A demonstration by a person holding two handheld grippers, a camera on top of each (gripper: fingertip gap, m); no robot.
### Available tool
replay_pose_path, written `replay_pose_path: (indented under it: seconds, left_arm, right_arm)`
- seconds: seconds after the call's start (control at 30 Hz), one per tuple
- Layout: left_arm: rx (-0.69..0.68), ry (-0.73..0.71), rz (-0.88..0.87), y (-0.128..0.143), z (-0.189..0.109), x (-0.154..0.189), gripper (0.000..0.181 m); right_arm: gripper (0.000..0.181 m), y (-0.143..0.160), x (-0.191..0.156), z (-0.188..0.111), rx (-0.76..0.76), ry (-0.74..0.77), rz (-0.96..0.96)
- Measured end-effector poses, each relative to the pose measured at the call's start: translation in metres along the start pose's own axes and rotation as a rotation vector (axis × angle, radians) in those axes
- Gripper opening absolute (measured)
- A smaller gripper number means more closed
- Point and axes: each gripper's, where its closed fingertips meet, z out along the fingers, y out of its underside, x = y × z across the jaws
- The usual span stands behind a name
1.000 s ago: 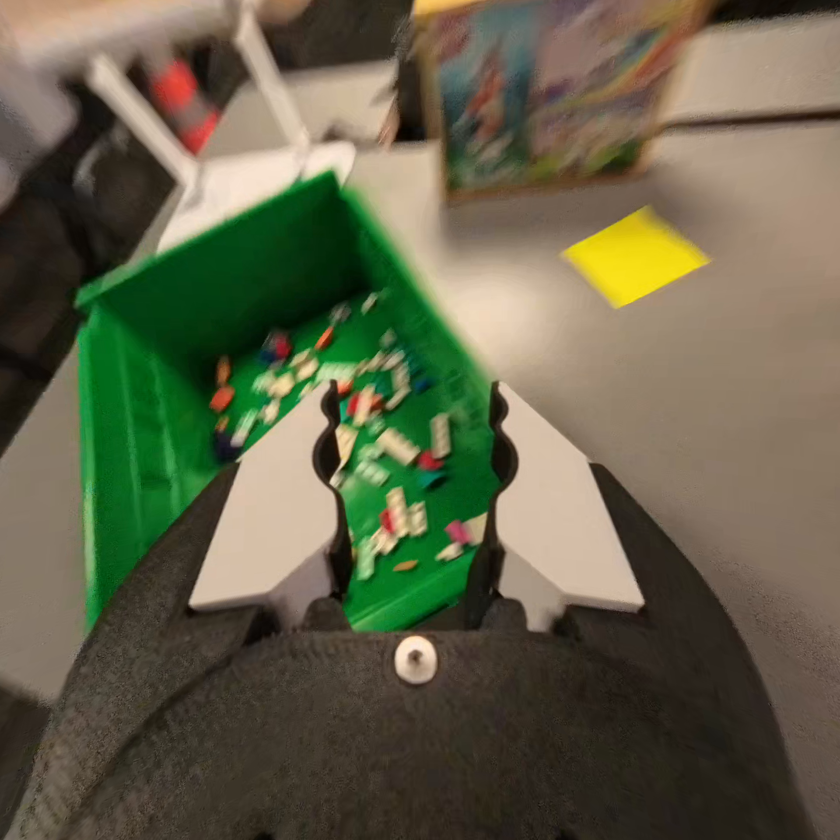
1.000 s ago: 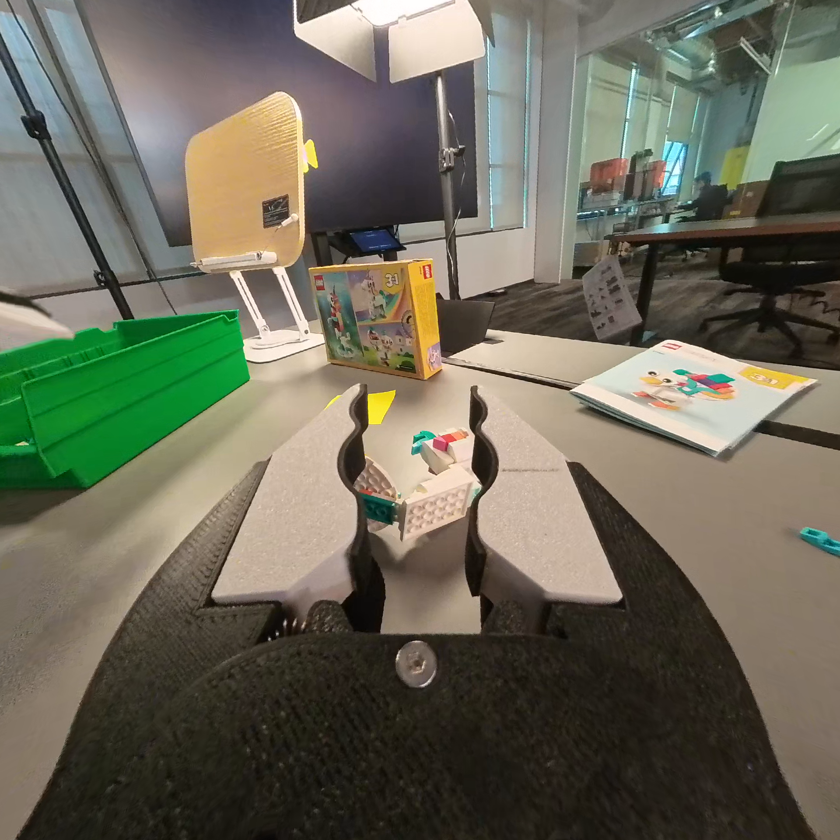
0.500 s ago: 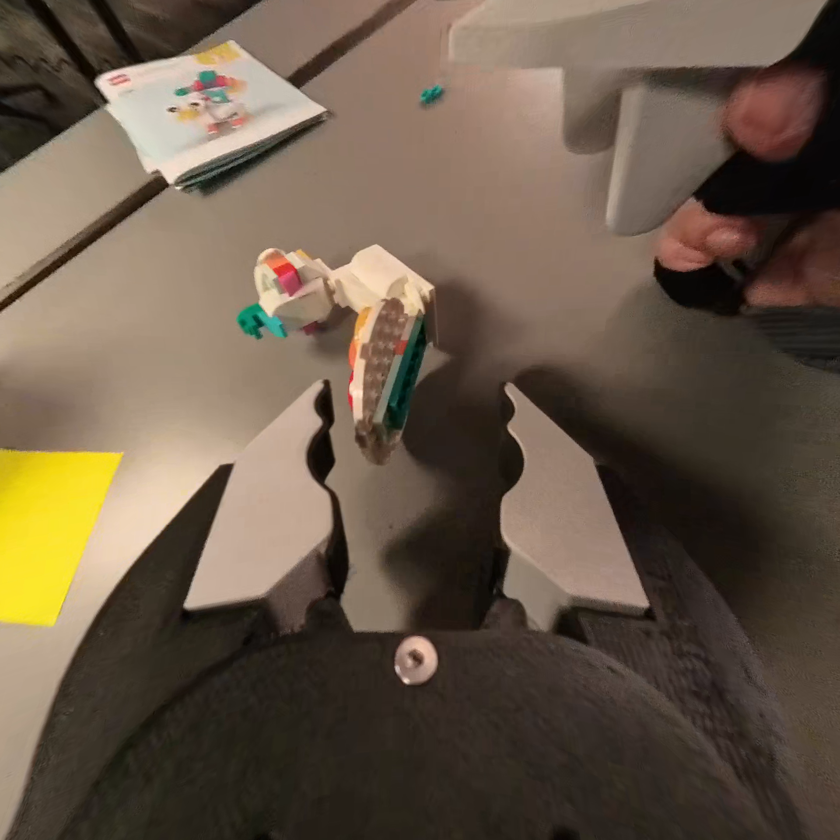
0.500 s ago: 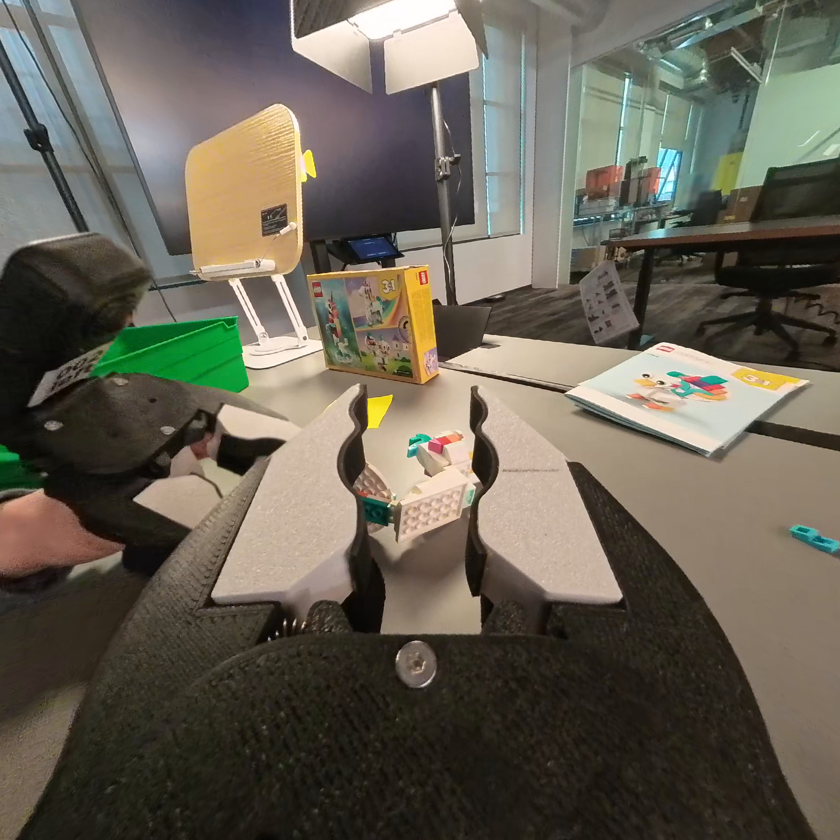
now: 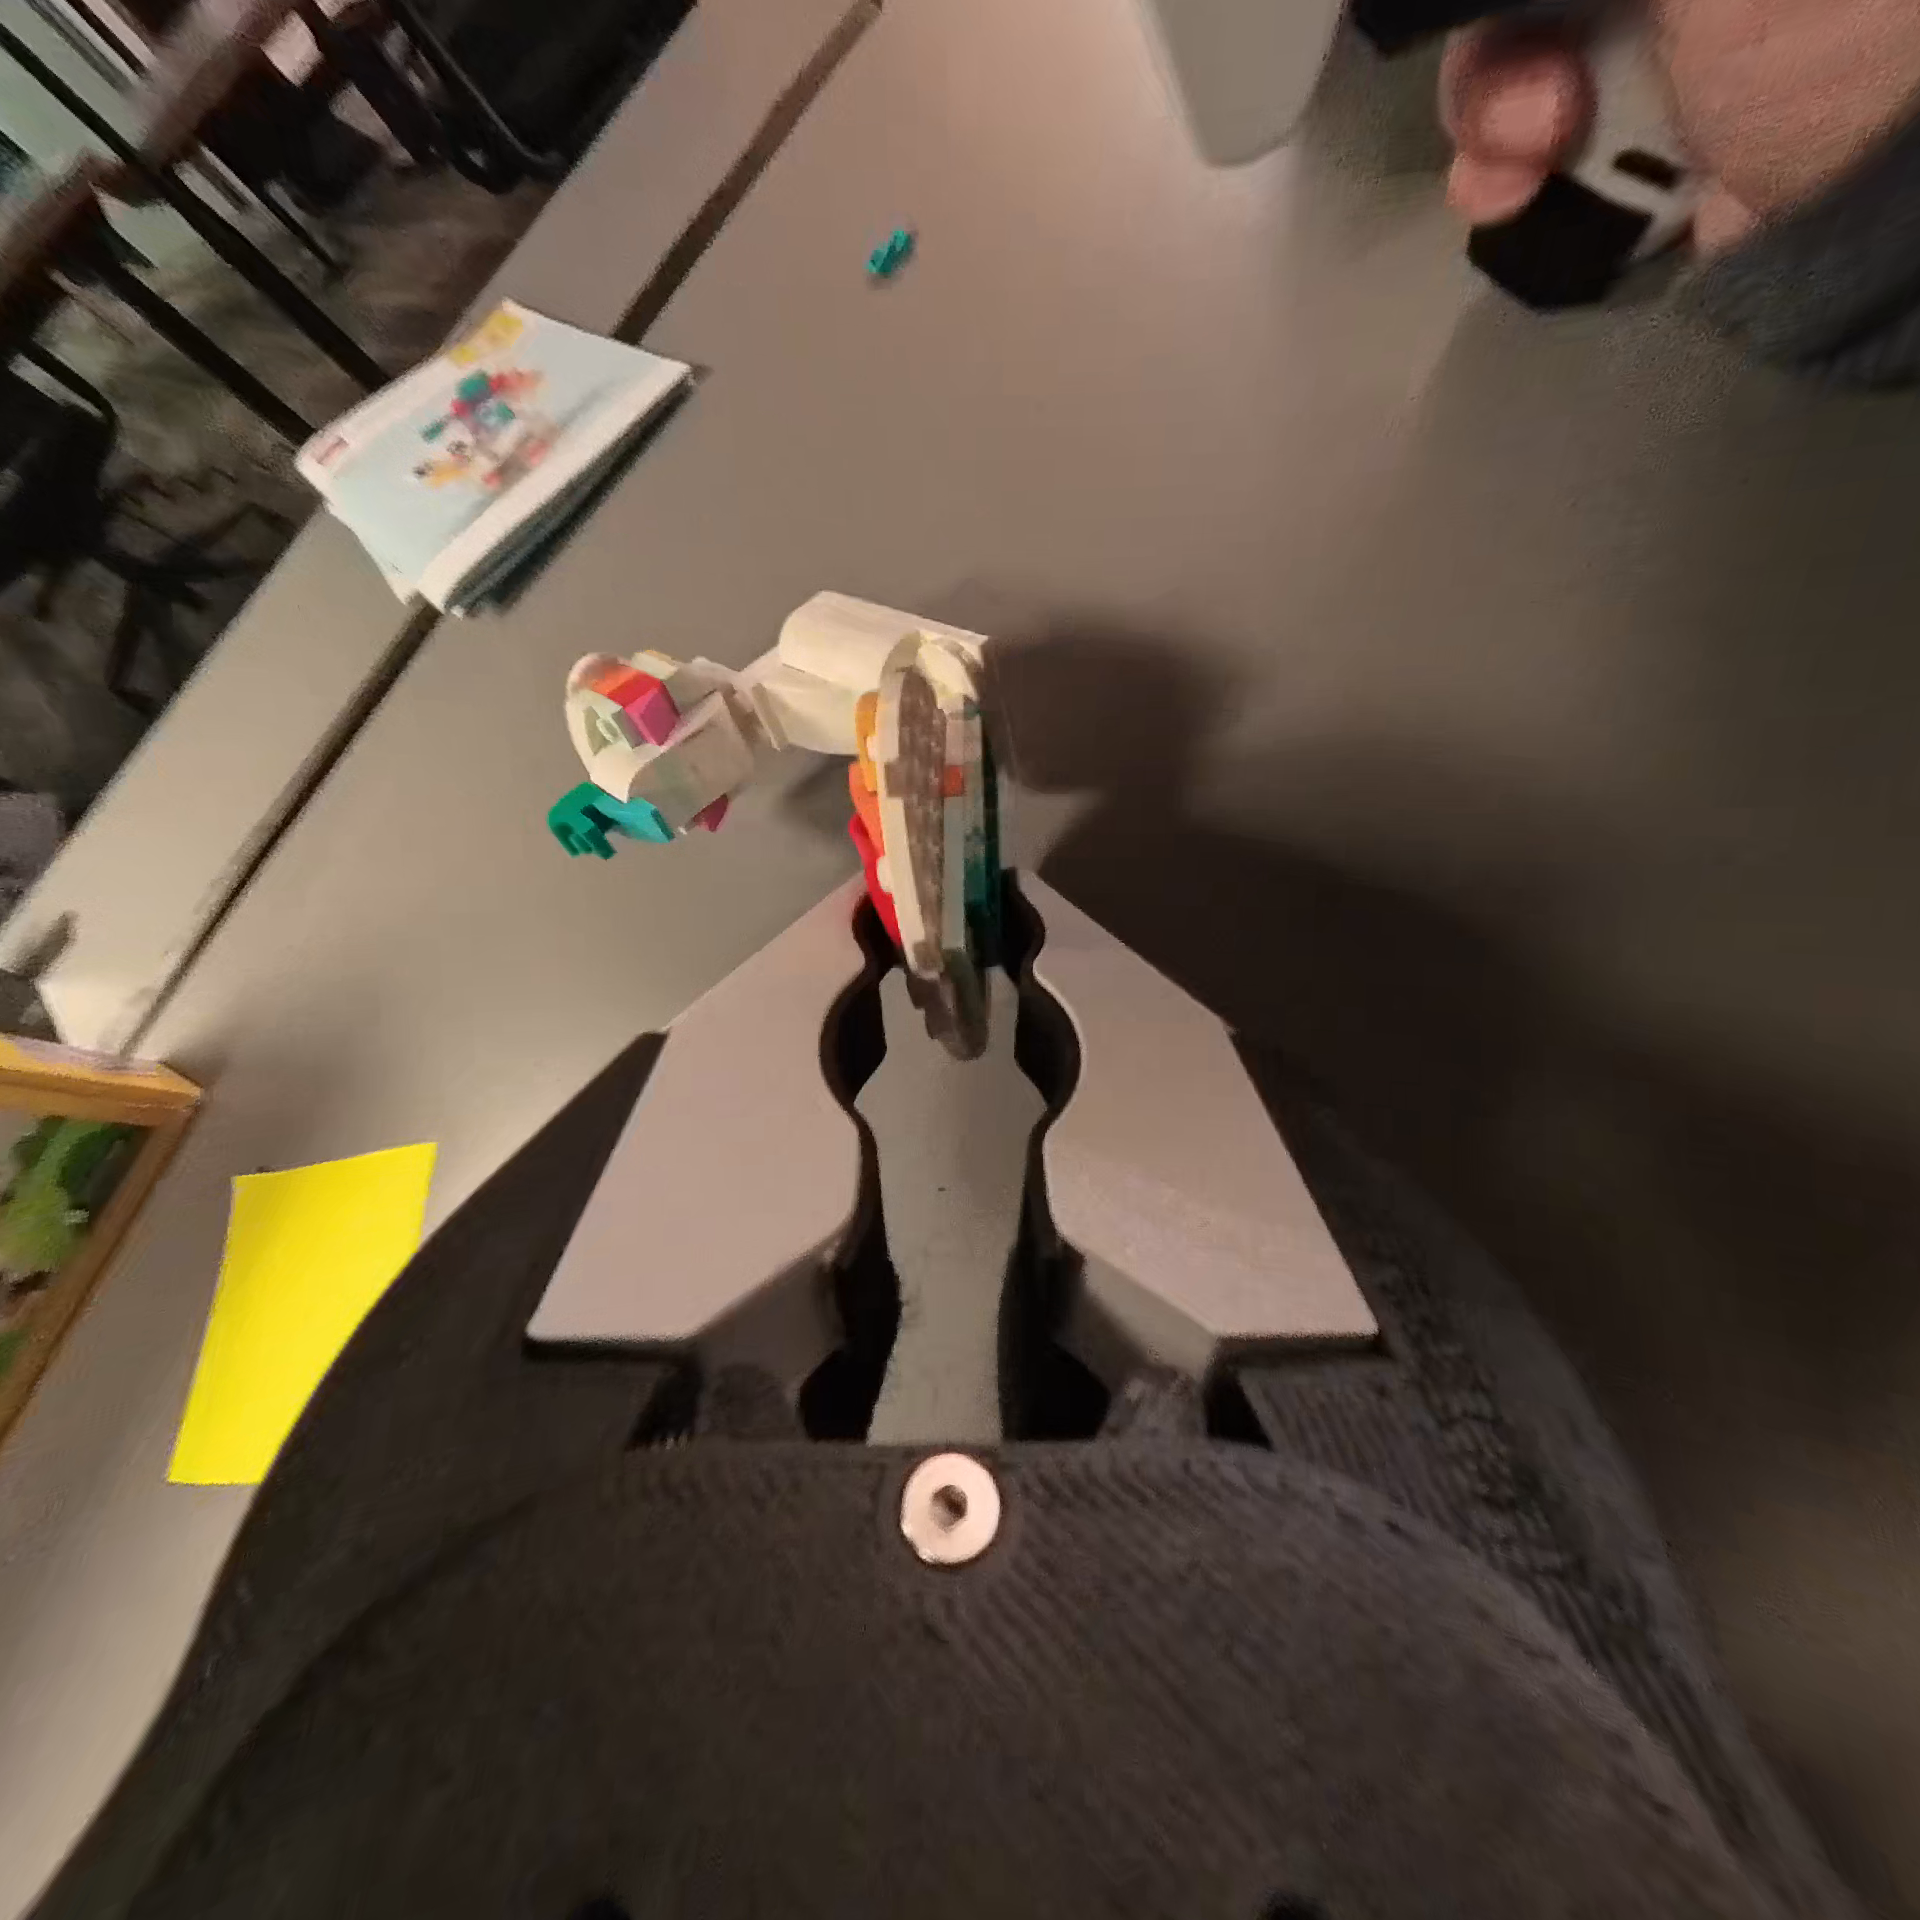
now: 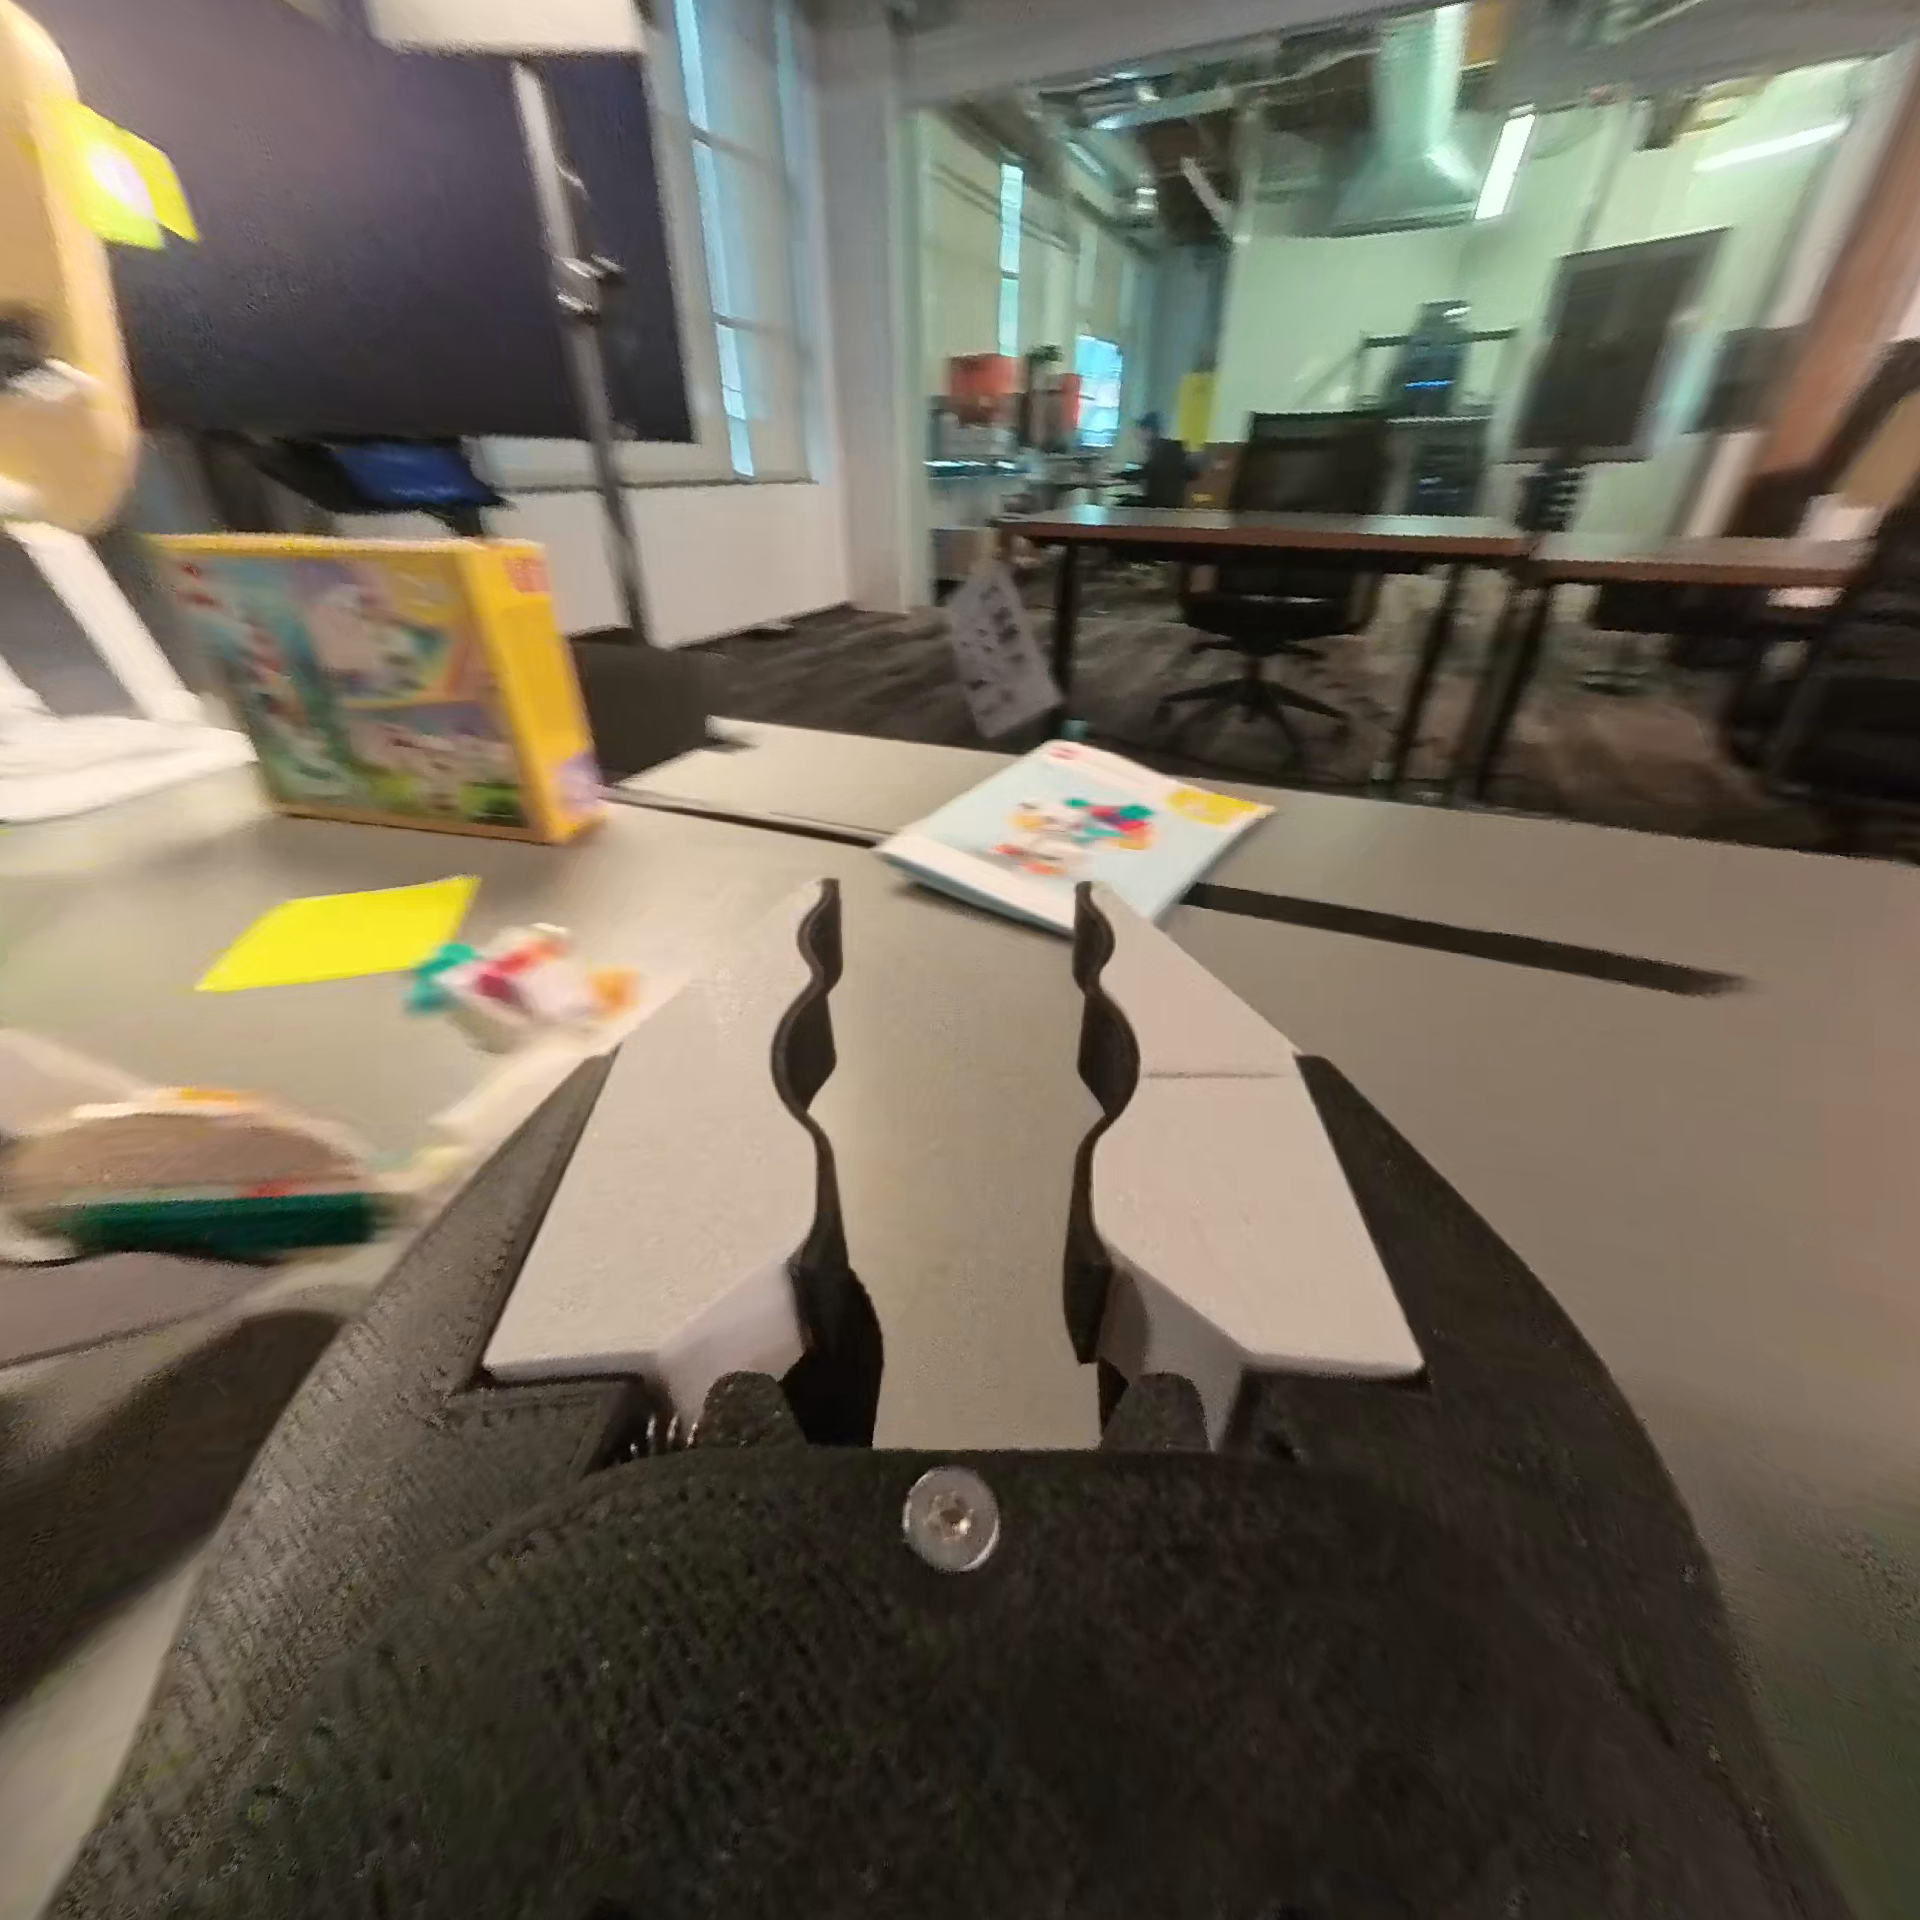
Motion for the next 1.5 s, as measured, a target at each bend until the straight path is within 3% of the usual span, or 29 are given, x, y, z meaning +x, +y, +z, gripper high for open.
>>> replay_pose_path:
  seconds: [0.13,0.33,0.4,0.6,0.77,0.97,1.07,1.17,1.23,1.3,1.4,1.5]
  left_arm:
    - [0.002,-0.07,0.114,0.004,-0.005,-0.005,0.018]
    - [-0.004,0.042,0.075,0.004,-0.009,0.006,0.018]
    - [0.0,0.057,0.054,0.005,-0.012,0.005,0.019]
    - [-0.003,0.061,0.058,0.009,-0.016,0.003,0.019]
    - [-0.003,0.065,0.049,0.011,-0.015,0.004,0.019]
    - [-0.017,0.067,0.058,0.014,-0.013,0.005,0.018]
    - [-0.018,0.07,0.053,0.015,-0.013,0.005,0.018]
    - [-0.019,0.068,0.054,0.015,-0.013,0.004,0.018]
    - [-0.019,0.065,0.057,0.014,-0.012,0.004,0.018]
    - [-0.017,0.063,0.056,0.014,-0.012,0.005,0.018]
    - [-0.014,0.057,0.057,0.013,-0.011,0.005,0.018]
    - [-0.011,0.047,0.067,0.012,-0.01,0.006,0.018]
  right_arm:
    - [0.046,0.007,0.046,0.014,-0.117,0.124,-0.154]
    - [0.045,0.073,0.07,0.049,-0.586,-0.063,-0.075]
    - [0.047,0.084,0.08,0.055,-0.659,-0.077,-0.05]
    - [0.044,0.099,0.094,0.059,-0.754,-0.144,0.016]
    - [0.017,0.104,0.096,0.054,-0.748,-0.177,-0.078]
    - [0.025,0.102,0.101,0.059,-0.716,-0.191,-0.157]
    - [0.006,0.103,0.093,0.06,-0.725,-0.251,-0.16]
    - [0.005,0.102,0.086,0.061,-0.747,-0.276,-0.16]
    - [0.005,0.081,0.059,0.068,-0.691,-0.333,-0.156]
    - [0.005,0.038,0.004,0.08,-0.579,-0.448,-0.185]
    - [0.005,-0.032,-0.117,0.091,-0.453,-0.712,-0.299]
    - [0.005,-0.075,-0.253,0.081,-0.42,-1.021,-0.468]
